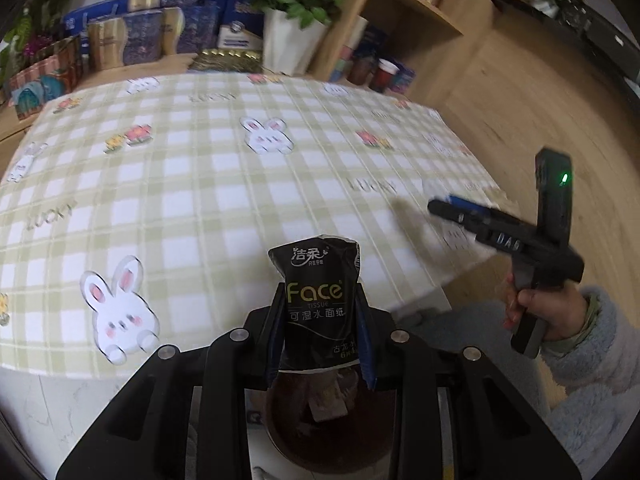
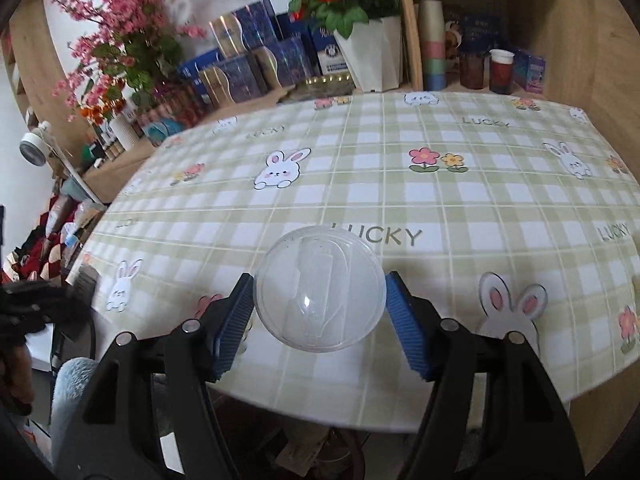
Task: Collect trash
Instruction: 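Carry both items over the bin and open both tools to drop them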
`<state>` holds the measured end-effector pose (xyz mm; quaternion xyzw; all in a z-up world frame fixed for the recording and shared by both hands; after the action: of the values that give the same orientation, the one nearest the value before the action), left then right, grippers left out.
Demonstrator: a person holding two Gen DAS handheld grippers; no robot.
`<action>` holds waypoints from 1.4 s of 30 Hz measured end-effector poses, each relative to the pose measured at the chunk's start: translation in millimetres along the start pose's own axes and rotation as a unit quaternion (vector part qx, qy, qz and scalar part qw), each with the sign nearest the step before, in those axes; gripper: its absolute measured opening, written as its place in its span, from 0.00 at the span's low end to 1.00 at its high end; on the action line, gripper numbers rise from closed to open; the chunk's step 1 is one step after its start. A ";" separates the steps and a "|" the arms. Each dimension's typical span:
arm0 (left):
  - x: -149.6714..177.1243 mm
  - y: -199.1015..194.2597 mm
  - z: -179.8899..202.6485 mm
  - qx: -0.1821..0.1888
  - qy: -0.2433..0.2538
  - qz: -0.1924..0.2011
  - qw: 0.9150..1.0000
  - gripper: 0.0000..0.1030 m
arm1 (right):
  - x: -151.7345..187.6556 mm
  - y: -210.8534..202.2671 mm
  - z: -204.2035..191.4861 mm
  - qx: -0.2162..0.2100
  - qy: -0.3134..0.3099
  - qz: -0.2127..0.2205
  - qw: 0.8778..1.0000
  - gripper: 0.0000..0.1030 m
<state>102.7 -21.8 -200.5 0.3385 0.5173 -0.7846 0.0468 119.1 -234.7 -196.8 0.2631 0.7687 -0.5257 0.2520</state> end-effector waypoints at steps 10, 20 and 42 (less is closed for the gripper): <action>67.1 32.4 49.7 0.045 0.043 -0.075 0.995 0.30 | 29.3 -56.1 4.3 -0.018 0.053 0.033 0.998 0.65; 99.5 64.8 64.9 0.045 0.068 -0.117 0.990 0.31 | 49.9 -85.0 2.3 -0.011 0.051 0.042 0.998 0.65; 85.0 68.1 39.1 -0.029 0.000 -0.070 0.997 0.79 | 93.8 -75.7 6.3 -0.003 0.049 0.000 0.999 0.65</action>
<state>47.5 -62.7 -293.7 0.3001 0.5625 -0.7704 0.0013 0.2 -250.9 -209.9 0.2881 0.7816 -0.5098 0.2148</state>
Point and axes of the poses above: each gripper's, at about its wrist camera, not at the fingertips, and y roughly the way its jaws point, z to its right, x to its underside, the point moved 9 cm from there along y, roughly the way its jaws point, and after that the axes turned 6 degrees about -x, right-handed, at the moved point
